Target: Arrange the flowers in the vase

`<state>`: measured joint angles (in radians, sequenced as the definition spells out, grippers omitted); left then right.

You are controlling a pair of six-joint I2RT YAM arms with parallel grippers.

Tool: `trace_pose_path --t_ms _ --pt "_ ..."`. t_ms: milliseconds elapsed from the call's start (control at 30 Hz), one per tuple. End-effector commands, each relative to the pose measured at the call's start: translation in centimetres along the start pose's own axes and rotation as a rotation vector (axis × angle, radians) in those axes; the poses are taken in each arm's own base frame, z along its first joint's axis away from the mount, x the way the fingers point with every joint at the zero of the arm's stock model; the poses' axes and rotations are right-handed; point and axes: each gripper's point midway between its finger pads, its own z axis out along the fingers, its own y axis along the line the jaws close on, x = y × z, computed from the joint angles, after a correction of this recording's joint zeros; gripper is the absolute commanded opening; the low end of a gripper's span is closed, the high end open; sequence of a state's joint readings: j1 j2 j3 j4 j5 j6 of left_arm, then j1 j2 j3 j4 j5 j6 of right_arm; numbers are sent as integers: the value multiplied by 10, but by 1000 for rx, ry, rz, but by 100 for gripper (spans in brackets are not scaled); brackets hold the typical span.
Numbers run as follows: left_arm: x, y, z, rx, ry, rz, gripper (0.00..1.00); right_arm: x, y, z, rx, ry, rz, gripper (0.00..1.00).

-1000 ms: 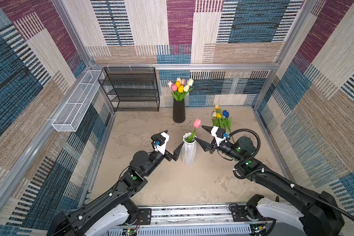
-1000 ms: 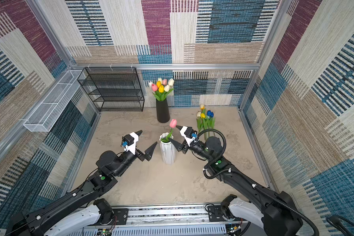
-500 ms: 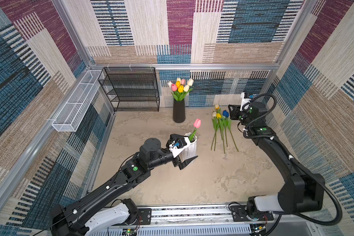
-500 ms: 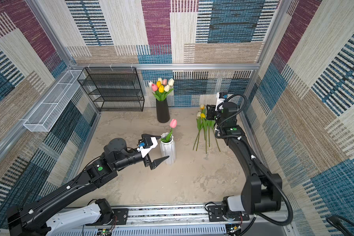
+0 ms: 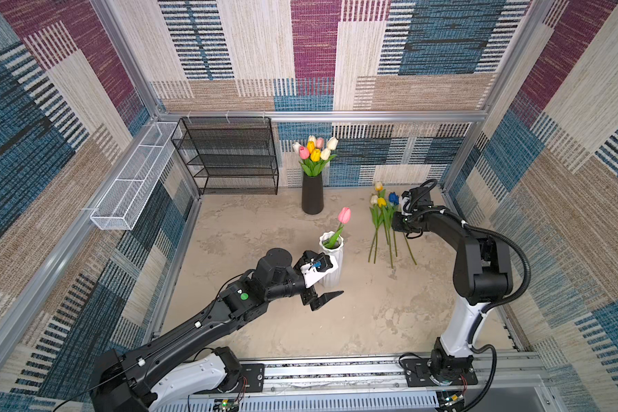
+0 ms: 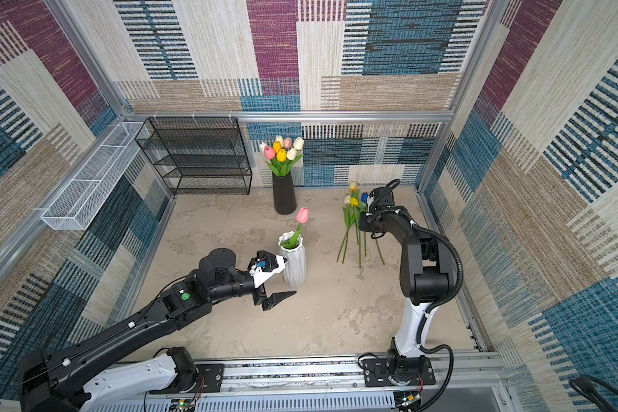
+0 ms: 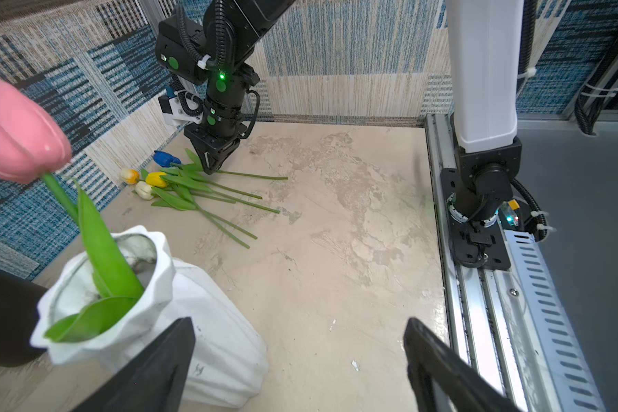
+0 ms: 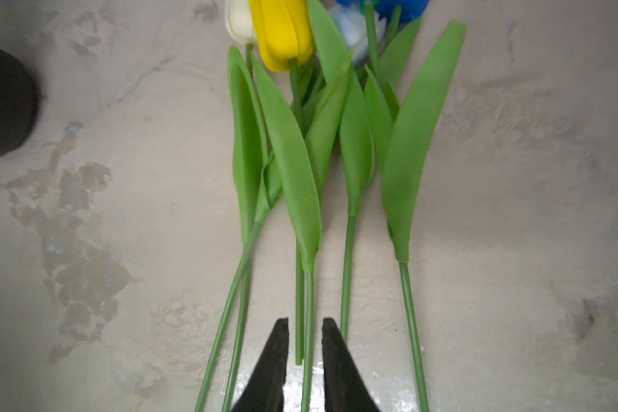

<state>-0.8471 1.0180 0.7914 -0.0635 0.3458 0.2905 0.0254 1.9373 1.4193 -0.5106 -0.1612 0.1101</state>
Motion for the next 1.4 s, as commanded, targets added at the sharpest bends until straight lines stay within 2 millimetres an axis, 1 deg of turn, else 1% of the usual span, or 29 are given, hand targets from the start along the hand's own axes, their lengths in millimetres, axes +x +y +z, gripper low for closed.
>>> trace_pose_path --t_ms 0,67,100,233,300,433,500,600,700,800,867,1000,1133,1233,1367 --pt "-6 2 4 -4 -38 -8 94 7 -3 10 30 43 -27 23" --pt "-4 2 7 2 -30 -17 94 10 -4 17 43 54 -31 24" --pt "-4 2 8 4 -28 -22 94 12 -2 20 36 64 -39 25" --pt "-2 2 12 11 -20 -31 94 23 0 34 49 91 -45 25" --pt "-1 2 13 9 -16 -32 94 28 0 40 58 103 -38 22" --pt "-2 3 11 2 -19 -34 93 33 -1 46 67 102 -23 16" --pt "-2 4 11 -2 -23 -37 93 34 1 48 61 96 -25 11" --pt "-1 4 10 -10 -33 -37 93 32 5 45 53 85 -29 7" --pt "-1 5 9 -19 -34 -33 93 27 8 37 46 64 -26 5" --pt "-3 7 8 -28 -36 -29 93 17 12 21 43 32 -20 4" --pt "-5 7 7 -31 -40 -24 93 9 16 8 35 3 -17 4" --pt "-9 9 4 -42 -48 -19 93 -1 22 -16 19 -48 -13 2" --pt "-19 11 -3 -62 -82 -12 93 -8 29 -46 -6 -121 -11 3" --pt "-20 13 -5 -78 -98 -6 93 -8 34 -53 -27 -117 -23 3" --pt "-18 12 -4 -75 -95 -12 93 7 35 -50 -45 -80 -27 3"
